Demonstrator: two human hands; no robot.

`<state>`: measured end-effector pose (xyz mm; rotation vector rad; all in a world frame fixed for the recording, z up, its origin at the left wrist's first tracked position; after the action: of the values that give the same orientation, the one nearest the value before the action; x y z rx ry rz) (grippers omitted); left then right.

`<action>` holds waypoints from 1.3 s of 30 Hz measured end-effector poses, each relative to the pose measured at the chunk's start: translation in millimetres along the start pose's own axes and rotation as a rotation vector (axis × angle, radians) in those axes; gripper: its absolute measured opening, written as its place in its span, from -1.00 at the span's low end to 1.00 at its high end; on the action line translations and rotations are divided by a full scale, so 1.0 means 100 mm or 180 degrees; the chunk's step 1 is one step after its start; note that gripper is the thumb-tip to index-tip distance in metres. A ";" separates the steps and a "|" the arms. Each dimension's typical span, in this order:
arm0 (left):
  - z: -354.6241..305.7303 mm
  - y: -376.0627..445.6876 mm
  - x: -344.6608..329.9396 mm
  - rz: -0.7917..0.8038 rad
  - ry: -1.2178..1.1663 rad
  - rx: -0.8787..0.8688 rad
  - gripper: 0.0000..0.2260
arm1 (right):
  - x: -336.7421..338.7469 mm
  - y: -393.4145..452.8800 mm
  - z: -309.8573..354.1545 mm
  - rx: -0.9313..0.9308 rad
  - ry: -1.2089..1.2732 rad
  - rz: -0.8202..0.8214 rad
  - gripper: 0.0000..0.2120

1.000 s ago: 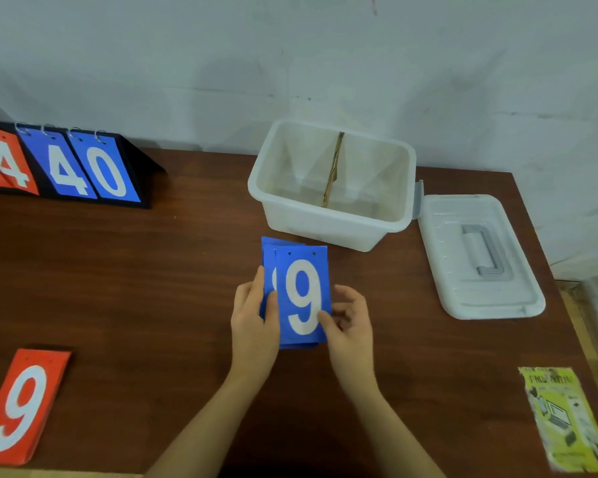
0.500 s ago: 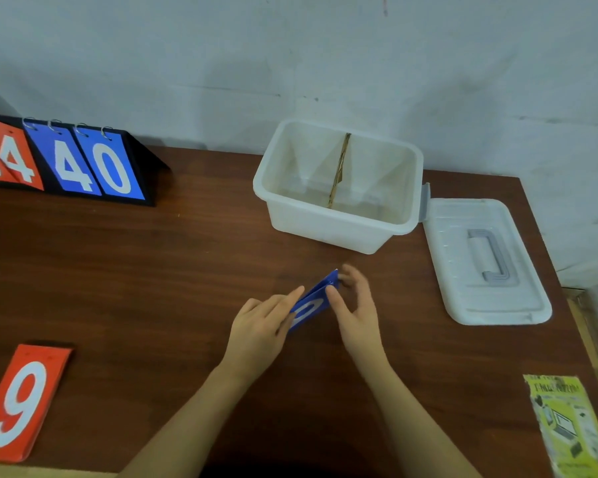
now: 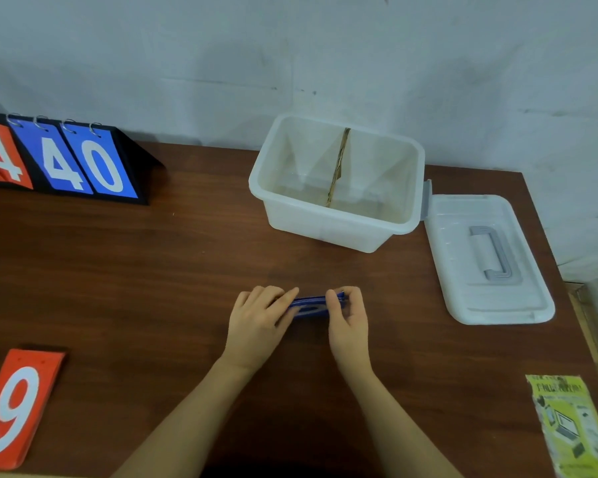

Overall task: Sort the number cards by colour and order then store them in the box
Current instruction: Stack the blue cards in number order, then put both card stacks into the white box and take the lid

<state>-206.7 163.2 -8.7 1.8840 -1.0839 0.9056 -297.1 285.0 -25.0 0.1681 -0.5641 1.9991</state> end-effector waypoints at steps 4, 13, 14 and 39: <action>0.14 -0.08 -0.01 -0.0018 -0.0302 0.0635 -0.63 | 0.00 -0.01 0.05 0.0106 -0.0049 0.0021 -0.88; 0.08 -0.09 -0.05 -0.0373 -0.1475 0.2000 -0.77 | -0.10 -0.06 0.02 -0.0116 0.0014 0.0518 -0.83; 0.08 -0.09 -0.06 -0.0338 -0.1449 0.1935 -0.77 | -0.10 -0.06 0.01 -0.0077 -0.0058 0.0614 -0.85; -0.06 0.01 0.20 0.0286 0.0154 -0.0559 -0.43 | 0.12 -0.14 0.17 0.0270 -0.0520 0.0035 -0.73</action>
<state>-201.3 161.3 11.6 1.6733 -1.1869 0.8720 -292.4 292.5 -1.5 0.3836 -0.5845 2.0328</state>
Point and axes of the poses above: each hand's wrist, its own y-axis towards the middle knuckle, its own x-axis out of the back of the hand, z = x × y, the point moved 4 cm from there along y, towards the middle knuckle, and after that the axes turned 7 degrees about -y, right-handed, at the moved point
